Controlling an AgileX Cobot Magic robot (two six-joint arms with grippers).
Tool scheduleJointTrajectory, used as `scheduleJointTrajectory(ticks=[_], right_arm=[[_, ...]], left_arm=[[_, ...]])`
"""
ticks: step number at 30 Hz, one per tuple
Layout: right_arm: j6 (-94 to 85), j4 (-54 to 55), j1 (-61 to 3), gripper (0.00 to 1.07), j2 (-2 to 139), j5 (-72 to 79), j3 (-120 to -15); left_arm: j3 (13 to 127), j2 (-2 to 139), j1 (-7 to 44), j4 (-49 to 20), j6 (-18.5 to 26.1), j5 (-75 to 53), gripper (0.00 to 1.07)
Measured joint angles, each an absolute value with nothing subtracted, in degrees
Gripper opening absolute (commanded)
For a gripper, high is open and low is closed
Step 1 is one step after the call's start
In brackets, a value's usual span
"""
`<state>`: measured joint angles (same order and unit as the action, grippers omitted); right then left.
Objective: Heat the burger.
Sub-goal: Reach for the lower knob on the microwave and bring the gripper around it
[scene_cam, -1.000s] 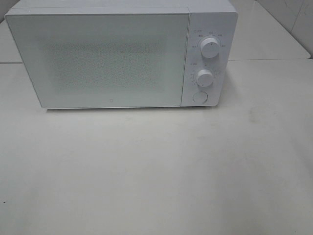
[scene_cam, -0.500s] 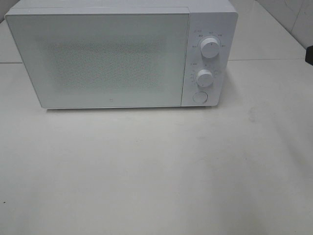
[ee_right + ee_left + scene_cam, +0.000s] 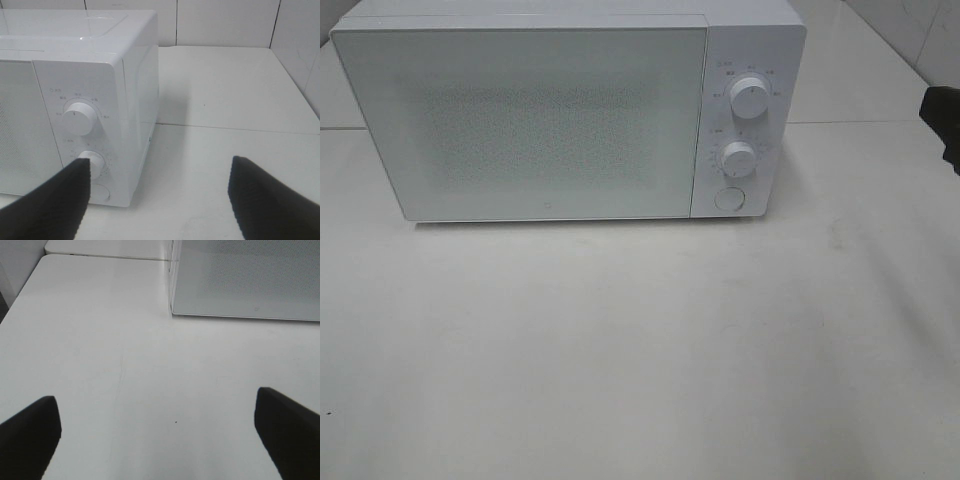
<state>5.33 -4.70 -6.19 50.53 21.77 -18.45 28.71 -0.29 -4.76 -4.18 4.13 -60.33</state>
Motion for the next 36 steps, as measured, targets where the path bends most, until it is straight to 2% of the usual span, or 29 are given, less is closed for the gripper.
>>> scheduleJointTrajectory(ticks=[8, 12, 14, 15, 16, 18, 20, 21, 23, 26, 30, 36], right_arm=[[-1.83, 5.39, -6.47, 0.75, 58.21, 35.35, -12.95], [-3.95, 10.20, -9.40, 0.75, 63.31, 39.19, -12.89], [-7.22, 13.75, -13.35, 0.75, 67.44, 42.69, -12.89], [-7.22, 13.75, -13.35, 0.75, 67.44, 42.69, -12.89], [-9.34, 16.16, -16.44, 0.75, 70.53, 45.55, -12.89], [-10.49, 17.25, -17.76, 0.75, 71.79, 47.50, -12.89], [-13.64, 21.54, -22.40, 0.75, 76.15, 53.17, -12.95], [-13.64, 21.54, -22.40, 0.75, 76.15, 53.17, -12.95], [-15.30, 28.25, -28.13, 0.75, 80.73, 59.93, -13.01], [-15.41, 29.97, -29.45, 0.75, 81.93, 61.59, -13.01], [-15.64, 35.35, -34.72, 0.75, 87.15, 68.01, -12.95], [-15.81, 40.34, -39.30, 0.75, 91.90, 68.64, -14.67]], left_arm=[[28.71, -0.29, -4.76, -4.18, 4.13, -60.33, 0.98], [28.71, -0.29, -4.76, -4.18, 4.13, -60.33, 0.98], [28.71, -0.29, -4.76, -4.18, 4.13, -60.33, 0.98], [28.71, -0.29, -4.76, -4.18, 4.13, -60.33, 0.98], [28.71, -0.29, -4.76, -4.18, 4.13, -60.33, 0.98], [28.71, -0.29, -4.76, -4.18, 4.13, -60.33, 0.98], [28.71, -0.29, -4.76, -4.18, 4.13, -60.33, 0.98], [28.71, -0.29, -4.76, -4.18, 4.13, -60.33, 0.98], [28.71, -0.29, -4.76, -4.18, 4.13, -60.33, 0.98], [28.71, -0.29, -4.76, -4.18, 4.13, -60.33, 0.98], [28.71, -0.29, -4.76, -4.18, 4.13, -60.33, 0.98], [28.71, -0.29, -4.76, -4.18, 4.13, -60.33, 0.98]])
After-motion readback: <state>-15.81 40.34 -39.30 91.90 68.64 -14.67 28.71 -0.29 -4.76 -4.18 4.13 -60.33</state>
